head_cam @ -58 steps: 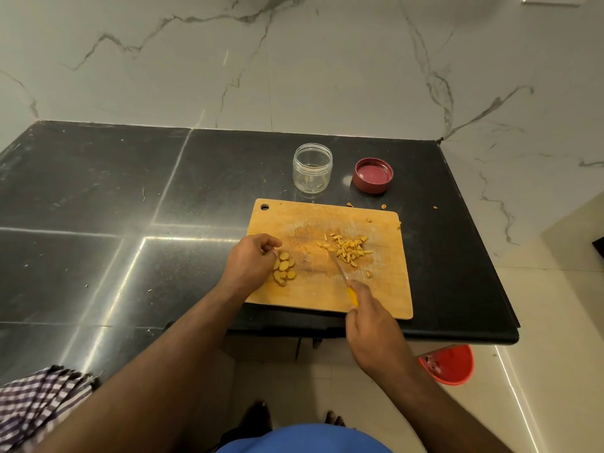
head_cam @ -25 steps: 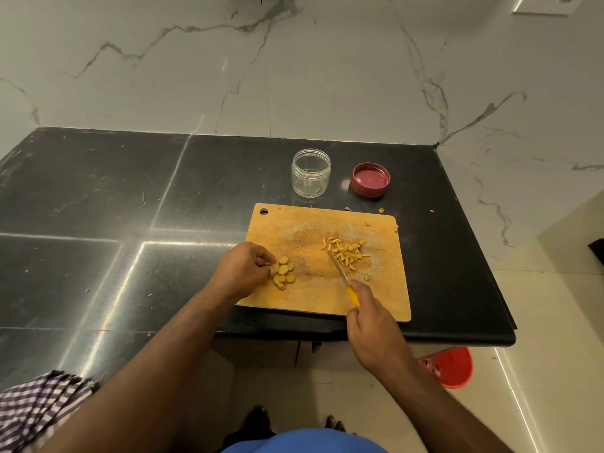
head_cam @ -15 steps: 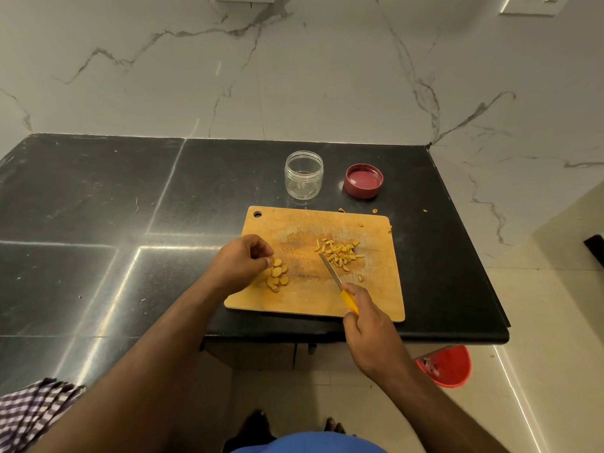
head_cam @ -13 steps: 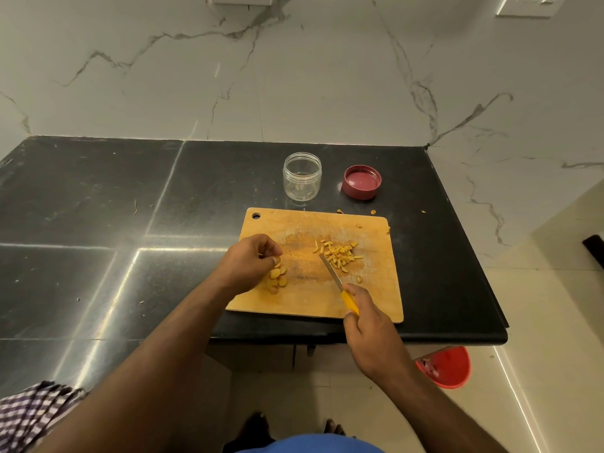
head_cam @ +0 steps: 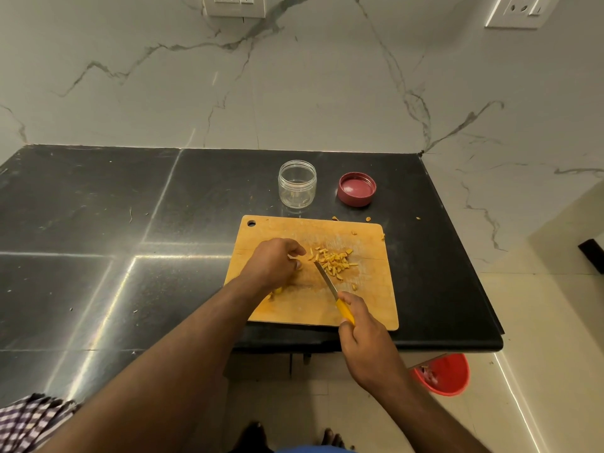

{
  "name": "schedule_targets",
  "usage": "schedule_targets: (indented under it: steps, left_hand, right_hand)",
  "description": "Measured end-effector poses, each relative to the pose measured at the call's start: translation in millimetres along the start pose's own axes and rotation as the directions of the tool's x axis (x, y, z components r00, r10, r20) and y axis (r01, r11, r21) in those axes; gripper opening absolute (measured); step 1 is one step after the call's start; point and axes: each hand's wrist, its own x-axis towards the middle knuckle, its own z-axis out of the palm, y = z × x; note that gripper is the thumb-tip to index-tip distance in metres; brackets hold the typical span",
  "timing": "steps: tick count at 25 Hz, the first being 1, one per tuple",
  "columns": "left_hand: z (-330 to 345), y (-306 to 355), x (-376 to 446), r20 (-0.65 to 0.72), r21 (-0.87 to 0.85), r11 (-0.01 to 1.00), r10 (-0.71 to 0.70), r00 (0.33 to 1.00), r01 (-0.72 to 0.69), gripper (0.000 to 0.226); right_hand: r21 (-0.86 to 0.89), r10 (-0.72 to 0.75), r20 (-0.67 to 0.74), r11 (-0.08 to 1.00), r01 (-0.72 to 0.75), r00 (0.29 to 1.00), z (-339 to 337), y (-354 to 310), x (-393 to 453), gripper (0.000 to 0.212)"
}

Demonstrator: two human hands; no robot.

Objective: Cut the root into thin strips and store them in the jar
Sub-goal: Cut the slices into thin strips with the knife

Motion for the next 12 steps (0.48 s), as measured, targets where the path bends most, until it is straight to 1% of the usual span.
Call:
schedule_targets:
  steps: [3, 5, 7, 12]
  left_hand:
    - [-2.0, -9.8, -2.2, -0.094, 0.045, 0.999, -0.023, 0.995, 0.027, 0.031]
    - [-1.1, -14.9, -3.5, -0.096, 0.1, 0.994, -0.024, 0.995, 0.034, 0.031]
    - [3.0, -15.5, -4.8, -0.091, 0.118, 0.992, -0.022, 0.996, 0.033, 0.032]
    - [15.4, -12.0, -3.6, -0.122, 0.172, 0.985, 0.039, 0.992, -0.018, 0.028]
  right_hand:
    - [0.009, -0.01, -0.004, 1.0, 0.01, 1.0, -0.4, -1.5, 0.2, 0.043]
    - [-0.006, -0.019, -0.007, 1.0, 0.019, 1.0, 0.3, -3.7, 1.4, 0.043]
    - [-0.018, -0.029, -0.009, 0.999, 0.029, 1.0, 1.4, -5.9, 3.5, 0.044]
    - [-0.016, -0.045, 0.012, 0.999, 0.045, 0.999, 5.1, -9.2, 6.9, 0.045]
